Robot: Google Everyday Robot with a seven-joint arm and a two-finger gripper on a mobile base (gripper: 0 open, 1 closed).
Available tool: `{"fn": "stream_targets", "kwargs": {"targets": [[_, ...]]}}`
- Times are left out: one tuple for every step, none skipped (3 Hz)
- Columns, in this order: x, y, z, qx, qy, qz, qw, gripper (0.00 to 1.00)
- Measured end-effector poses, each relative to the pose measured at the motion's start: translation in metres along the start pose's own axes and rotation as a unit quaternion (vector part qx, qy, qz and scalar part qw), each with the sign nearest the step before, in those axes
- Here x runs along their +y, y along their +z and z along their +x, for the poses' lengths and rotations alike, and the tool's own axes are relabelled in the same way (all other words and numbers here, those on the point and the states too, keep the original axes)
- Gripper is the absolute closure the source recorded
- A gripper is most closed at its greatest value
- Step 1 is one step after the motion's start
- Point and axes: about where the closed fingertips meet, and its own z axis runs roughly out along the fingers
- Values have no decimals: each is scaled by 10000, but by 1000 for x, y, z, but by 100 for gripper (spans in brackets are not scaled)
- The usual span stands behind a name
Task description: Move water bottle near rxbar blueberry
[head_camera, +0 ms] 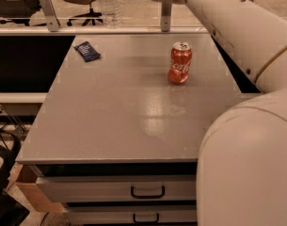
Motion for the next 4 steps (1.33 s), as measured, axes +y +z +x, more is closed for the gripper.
{"fn": "stream_targets", "kwargs": {"targets": [[-7, 16, 29, 87, 119, 241, 9996, 100], [-15, 22, 56, 112, 177, 491, 9986, 100], [-26, 24, 71, -42, 165, 685, 9975, 100], [-30, 42, 81, -390, 68, 750, 9964, 100]]}}
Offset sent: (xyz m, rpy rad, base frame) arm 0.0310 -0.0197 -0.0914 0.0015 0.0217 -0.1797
